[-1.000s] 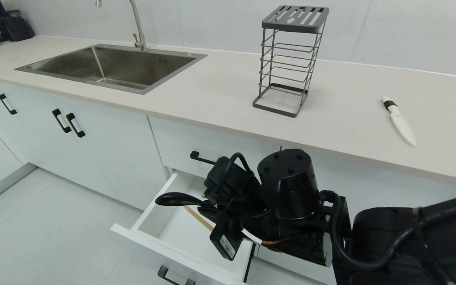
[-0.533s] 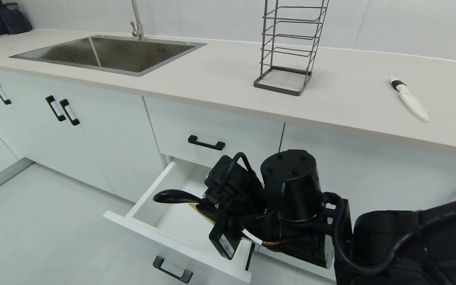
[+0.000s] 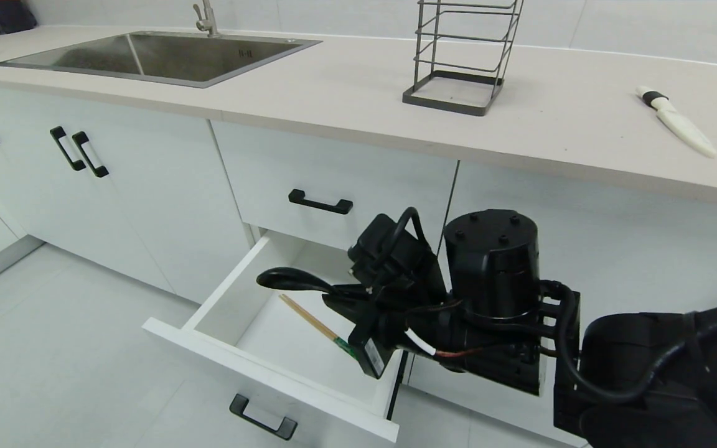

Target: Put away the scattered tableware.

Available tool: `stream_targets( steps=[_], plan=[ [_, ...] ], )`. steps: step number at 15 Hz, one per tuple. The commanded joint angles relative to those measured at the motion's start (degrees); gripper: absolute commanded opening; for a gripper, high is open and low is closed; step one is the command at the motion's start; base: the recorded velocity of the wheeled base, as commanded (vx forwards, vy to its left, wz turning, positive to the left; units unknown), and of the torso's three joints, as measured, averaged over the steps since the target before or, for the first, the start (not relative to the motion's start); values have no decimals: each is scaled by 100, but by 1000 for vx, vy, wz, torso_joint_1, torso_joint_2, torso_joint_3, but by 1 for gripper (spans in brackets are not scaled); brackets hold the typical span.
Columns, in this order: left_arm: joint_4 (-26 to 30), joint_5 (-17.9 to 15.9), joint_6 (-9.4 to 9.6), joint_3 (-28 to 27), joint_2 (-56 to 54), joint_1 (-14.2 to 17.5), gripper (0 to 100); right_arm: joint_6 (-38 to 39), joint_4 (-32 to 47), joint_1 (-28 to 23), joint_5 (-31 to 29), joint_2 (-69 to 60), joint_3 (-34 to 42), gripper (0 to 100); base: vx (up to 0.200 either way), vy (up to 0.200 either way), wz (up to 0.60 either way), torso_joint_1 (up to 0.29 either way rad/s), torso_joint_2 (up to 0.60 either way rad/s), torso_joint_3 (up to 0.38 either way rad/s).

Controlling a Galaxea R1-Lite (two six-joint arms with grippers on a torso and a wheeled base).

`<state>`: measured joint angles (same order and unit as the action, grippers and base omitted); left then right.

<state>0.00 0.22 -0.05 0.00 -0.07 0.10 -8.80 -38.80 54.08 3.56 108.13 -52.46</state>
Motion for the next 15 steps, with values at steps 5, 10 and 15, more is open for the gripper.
stream_targets(
  steps=[5,10,15],
  plan=[
    [0,4,-4,0,7,8,100,-148,1182,-468,549,112,-924,0,0,0,0,0,11,8],
    [0,4,-4,0,7,8,100,-693,1287,-811,795,1369,-1909,0,0,0,0,0,0,0],
    [0,4,-4,0,7,-1,100,-807,1287,-934,822,2063,-2410,0,0,0,0,0,0,0]
  ],
)
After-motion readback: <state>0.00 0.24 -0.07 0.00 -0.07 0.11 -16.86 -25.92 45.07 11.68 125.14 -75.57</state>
